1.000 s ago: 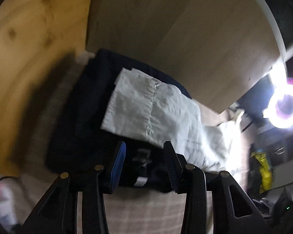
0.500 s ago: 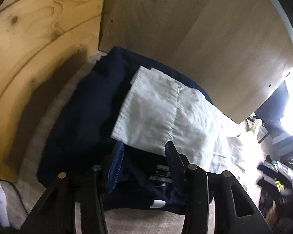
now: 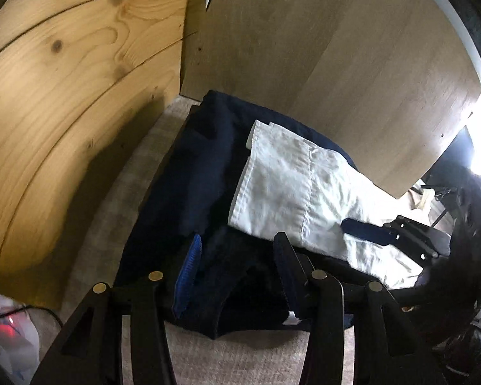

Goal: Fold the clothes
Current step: 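Move the left gripper to the white shirt sleeve lying on the navy garment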

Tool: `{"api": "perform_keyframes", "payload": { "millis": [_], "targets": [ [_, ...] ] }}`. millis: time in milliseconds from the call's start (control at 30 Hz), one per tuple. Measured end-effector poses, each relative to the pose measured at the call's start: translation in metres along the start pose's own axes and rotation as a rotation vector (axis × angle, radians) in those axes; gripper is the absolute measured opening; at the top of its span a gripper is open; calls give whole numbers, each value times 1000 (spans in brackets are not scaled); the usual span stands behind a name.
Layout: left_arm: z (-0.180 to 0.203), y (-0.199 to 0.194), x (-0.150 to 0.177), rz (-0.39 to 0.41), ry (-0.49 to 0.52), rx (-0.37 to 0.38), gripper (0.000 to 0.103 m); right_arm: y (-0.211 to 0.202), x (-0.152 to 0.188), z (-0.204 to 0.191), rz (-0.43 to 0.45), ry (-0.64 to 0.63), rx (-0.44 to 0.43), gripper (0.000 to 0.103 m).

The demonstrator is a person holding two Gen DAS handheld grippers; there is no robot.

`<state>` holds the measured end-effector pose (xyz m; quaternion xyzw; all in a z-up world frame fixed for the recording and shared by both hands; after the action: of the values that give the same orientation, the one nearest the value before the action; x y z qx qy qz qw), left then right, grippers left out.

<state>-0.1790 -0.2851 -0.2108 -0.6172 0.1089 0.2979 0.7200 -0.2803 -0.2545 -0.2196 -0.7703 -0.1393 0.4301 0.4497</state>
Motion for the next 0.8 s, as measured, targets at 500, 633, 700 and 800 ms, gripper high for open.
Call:
{"api": "perform_keyframes", "payload": {
  "millis": [500, 633, 700, 800],
  "targets": [
    [18, 8, -15, 5, 111, 0, 44, -31, -40, 39, 36, 48, -91, 37],
    [18, 9, -14, 1, 128, -13, 44, -10, -59, 70, -13, 17, -7, 37],
    [18, 9, -14, 3, 134, -14, 43, -6, -57, 69, -28, -8, -22, 37],
    [19, 10, -15, 1, 140, -15, 43, -4, -54, 62, -34, -53, -40, 37]
  ]
}}
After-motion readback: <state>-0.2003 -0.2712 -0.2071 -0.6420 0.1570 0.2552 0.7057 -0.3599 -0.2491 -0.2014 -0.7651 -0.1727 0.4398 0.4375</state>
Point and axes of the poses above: each gripper's, at about its wrist camera, not at the fingertips, and y roughly the way its jaws point, z to its right, x to its underside, the point moved 10 cm from there along y, roughly the way its jaws point, and after that the axes turned 14 degrees about y, right-handed, at the moved point
